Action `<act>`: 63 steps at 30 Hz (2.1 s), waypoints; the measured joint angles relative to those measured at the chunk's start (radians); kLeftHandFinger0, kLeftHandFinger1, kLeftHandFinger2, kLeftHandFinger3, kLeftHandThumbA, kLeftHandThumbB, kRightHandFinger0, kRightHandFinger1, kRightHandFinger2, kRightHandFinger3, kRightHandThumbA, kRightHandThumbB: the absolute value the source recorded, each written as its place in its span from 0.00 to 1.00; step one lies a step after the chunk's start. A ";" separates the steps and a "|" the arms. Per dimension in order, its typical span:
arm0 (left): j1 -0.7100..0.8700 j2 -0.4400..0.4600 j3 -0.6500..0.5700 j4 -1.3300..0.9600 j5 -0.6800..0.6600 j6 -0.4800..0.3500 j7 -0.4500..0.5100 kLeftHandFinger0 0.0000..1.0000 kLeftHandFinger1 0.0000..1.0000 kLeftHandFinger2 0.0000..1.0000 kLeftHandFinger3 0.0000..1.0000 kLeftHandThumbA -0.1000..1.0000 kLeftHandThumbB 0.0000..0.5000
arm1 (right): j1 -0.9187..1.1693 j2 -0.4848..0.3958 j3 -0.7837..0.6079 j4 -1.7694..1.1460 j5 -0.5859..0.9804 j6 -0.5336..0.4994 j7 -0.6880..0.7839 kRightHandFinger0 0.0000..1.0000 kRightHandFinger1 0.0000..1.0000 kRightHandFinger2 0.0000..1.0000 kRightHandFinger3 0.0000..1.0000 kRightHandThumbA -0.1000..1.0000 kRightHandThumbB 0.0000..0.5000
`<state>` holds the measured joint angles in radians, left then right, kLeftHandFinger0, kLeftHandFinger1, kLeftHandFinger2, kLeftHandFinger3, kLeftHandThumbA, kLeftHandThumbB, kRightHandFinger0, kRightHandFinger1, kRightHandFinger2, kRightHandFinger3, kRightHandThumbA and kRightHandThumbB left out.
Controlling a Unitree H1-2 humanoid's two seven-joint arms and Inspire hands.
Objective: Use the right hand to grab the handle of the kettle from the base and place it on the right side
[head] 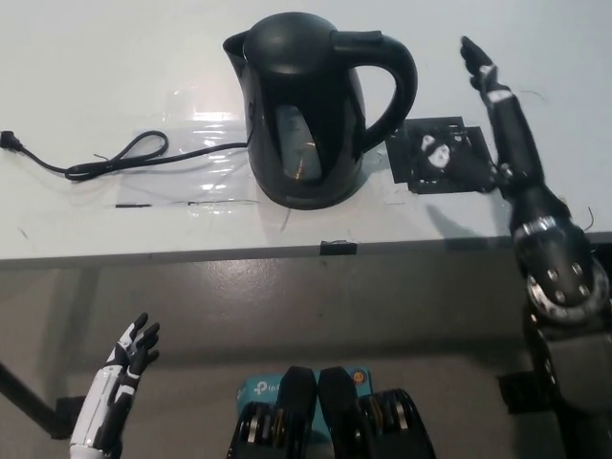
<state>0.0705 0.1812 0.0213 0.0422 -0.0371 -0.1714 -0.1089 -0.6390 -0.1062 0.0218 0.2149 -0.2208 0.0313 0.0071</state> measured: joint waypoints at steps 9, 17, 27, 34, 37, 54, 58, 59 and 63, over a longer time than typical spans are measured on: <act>-0.003 0.010 -0.002 0.000 -0.002 0.000 -0.010 1.00 1.00 1.00 1.00 0.89 0.62 | -0.159 -0.001 0.000 0.284 0.000 0.002 -0.007 1.00 1.00 1.00 1.00 0.74 0.65; -0.003 0.010 -0.002 0.001 -0.015 0.000 -0.023 1.00 1.00 1.00 1.00 0.87 0.61 | -0.218 -0.004 0.009 0.400 -0.002 -0.001 -0.017 1.00 1.00 1.00 1.00 0.76 0.67; -0.008 0.013 -0.002 0.006 -0.031 -0.003 -0.039 1.00 1.00 1.00 1.00 0.87 0.65 | -0.273 -0.008 0.022 0.457 -0.003 -0.007 -0.036 1.00 1.00 1.00 1.00 0.79 0.82; -0.012 0.013 -0.002 0.009 -0.035 -0.008 -0.048 1.00 1.00 1.00 1.00 0.87 0.66 | -0.308 -0.008 0.022 0.491 -0.002 -0.010 -0.044 1.00 1.00 1.00 1.00 0.73 0.74; -0.016 0.013 -0.002 0.009 -0.035 -0.008 -0.051 1.00 1.00 1.00 1.00 0.87 0.65 | -0.310 -0.006 0.023 0.500 -0.002 -0.015 -0.048 1.00 1.00 1.00 1.00 0.71 0.72; -0.018 0.013 -0.001 0.007 -0.035 -0.010 -0.056 1.00 1.00 1.00 1.00 0.87 0.65 | -0.365 -0.005 0.069 0.602 -0.025 -0.022 -0.087 1.00 1.00 1.00 1.00 0.72 0.69; -0.018 0.013 0.000 0.007 -0.035 -0.010 -0.056 1.00 1.00 1.00 1.00 0.88 0.65 | -0.374 -0.003 0.079 0.610 -0.034 -0.022 -0.095 1.00 1.00 1.00 1.00 0.74 0.73; -0.018 0.013 0.000 0.007 -0.035 -0.010 -0.056 1.00 1.00 1.00 1.00 0.87 0.67 | -0.380 -0.002 0.082 0.621 -0.038 -0.023 -0.097 1.00 1.00 1.00 1.00 0.75 0.74; -0.020 0.013 0.000 0.007 -0.035 -0.010 -0.056 1.00 1.00 1.00 1.00 0.87 0.68 | -0.409 0.001 0.094 0.668 -0.044 -0.023 -0.100 1.00 1.00 1.00 1.00 0.74 0.74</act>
<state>0.0506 0.1945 0.0211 0.0496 -0.0721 -0.1818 -0.1648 -1.0482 -0.1054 0.1162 0.8832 -0.2647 0.0085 -0.0928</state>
